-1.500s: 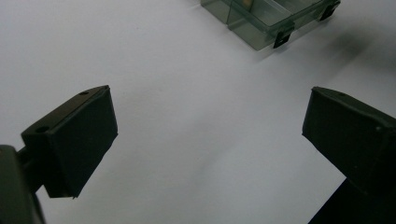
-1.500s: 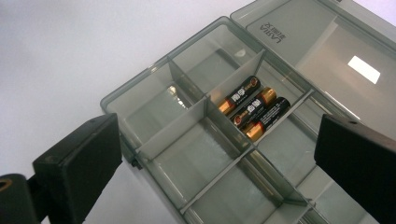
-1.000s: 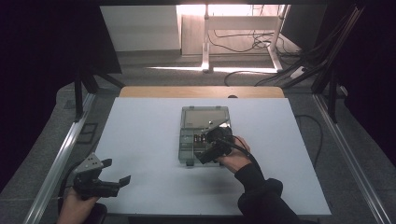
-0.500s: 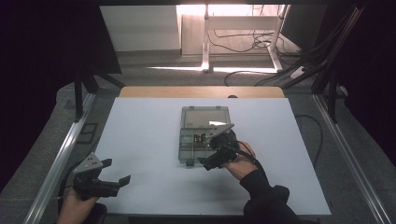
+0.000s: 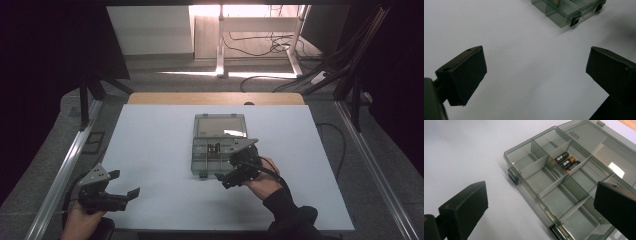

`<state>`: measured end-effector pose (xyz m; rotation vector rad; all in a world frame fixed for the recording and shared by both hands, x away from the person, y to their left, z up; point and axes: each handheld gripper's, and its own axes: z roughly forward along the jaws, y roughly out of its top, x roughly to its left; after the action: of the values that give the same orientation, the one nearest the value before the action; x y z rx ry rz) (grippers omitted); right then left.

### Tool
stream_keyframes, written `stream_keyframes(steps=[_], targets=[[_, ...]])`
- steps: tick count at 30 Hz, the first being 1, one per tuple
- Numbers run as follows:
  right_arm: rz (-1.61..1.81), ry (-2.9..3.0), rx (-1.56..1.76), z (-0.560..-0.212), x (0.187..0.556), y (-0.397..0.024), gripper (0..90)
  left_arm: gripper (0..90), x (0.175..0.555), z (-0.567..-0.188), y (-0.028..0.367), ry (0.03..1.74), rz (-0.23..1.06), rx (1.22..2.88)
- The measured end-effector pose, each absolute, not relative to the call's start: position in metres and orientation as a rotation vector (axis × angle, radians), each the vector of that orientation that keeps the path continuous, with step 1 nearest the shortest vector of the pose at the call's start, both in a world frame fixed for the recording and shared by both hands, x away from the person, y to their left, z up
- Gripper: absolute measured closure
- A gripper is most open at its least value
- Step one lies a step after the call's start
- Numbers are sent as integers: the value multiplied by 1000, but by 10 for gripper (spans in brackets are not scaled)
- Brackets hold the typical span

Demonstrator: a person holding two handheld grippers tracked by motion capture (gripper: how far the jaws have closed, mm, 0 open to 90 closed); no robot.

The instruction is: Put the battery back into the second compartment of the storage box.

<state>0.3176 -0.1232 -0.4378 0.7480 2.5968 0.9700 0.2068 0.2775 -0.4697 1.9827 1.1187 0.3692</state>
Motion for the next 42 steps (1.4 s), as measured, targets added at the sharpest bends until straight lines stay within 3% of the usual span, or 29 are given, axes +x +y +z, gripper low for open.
stream_keyframes(steps=[42], targets=[[980,2495,880,-443,278,-184,0,31,207,-470,278,1120,366,1976]])
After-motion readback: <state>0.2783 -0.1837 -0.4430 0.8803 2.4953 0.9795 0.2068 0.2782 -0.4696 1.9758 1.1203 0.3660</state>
